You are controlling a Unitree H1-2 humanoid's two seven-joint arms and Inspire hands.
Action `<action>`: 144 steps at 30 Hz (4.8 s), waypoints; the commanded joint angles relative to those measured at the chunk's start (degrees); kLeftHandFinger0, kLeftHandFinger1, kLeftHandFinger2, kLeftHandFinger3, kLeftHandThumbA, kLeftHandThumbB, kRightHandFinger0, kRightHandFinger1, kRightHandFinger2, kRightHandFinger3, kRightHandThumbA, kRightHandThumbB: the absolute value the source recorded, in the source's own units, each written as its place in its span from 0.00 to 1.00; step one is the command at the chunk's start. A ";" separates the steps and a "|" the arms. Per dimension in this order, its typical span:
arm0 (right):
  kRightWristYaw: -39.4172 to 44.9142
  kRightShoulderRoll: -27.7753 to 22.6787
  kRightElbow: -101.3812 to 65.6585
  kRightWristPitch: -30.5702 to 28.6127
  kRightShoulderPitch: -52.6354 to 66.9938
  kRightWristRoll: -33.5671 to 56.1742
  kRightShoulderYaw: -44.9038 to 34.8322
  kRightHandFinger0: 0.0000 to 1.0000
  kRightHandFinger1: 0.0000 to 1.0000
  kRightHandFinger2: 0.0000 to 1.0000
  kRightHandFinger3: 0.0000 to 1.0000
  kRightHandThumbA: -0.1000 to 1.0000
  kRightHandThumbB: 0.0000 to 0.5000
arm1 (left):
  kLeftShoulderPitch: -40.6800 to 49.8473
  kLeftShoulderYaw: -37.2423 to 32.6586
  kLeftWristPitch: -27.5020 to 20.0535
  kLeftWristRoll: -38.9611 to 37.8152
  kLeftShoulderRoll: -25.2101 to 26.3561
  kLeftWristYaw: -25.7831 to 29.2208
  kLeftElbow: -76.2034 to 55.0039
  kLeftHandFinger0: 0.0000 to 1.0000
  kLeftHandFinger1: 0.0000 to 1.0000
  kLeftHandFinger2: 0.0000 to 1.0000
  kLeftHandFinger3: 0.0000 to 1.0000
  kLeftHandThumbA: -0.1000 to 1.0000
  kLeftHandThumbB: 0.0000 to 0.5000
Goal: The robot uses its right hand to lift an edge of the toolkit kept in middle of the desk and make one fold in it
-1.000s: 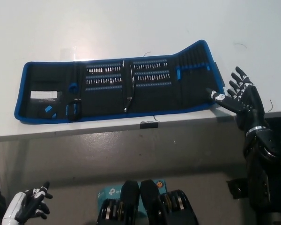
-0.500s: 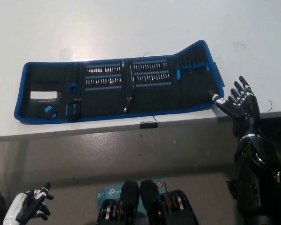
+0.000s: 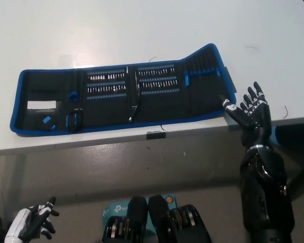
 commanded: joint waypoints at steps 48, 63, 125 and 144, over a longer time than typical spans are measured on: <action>-6.56 8.39 8.51 -4.87 -1.14 -0.60 4.11 0.00 0.01 0.09 0.95 0.00 0.00 | -6.83 -2.84 0.68 0.88 2.83 -2.16 -1.89 0.32 0.30 0.19 0.41 0.70 0.14; -22.30 2.26 12.25 -15.14 -4.41 -19.06 12.88 0.00 0.00 0.00 0.27 0.02 0.00 | -5.89 -2.49 1.03 0.70 2.66 -2.26 -2.35 0.33 0.30 0.20 0.46 0.69 0.14; 9.62 -10.02 10.82 18.69 -11.78 -61.38 73.01 1.00 1.00 1.00 1.00 0.44 0.57 | -5.54 -3.66 2.57 0.86 3.14 -3.77 -3.65 0.33 0.29 0.13 0.39 0.65 0.17; 29.65 -9.11 -16.79 19.23 -10.52 -48.87 52.94 1.00 1.00 1.00 1.00 0.84 0.62 | -2.84 -3.26 -0.30 1.03 2.15 -2.64 -2.32 0.35 0.31 0.16 0.39 0.67 0.09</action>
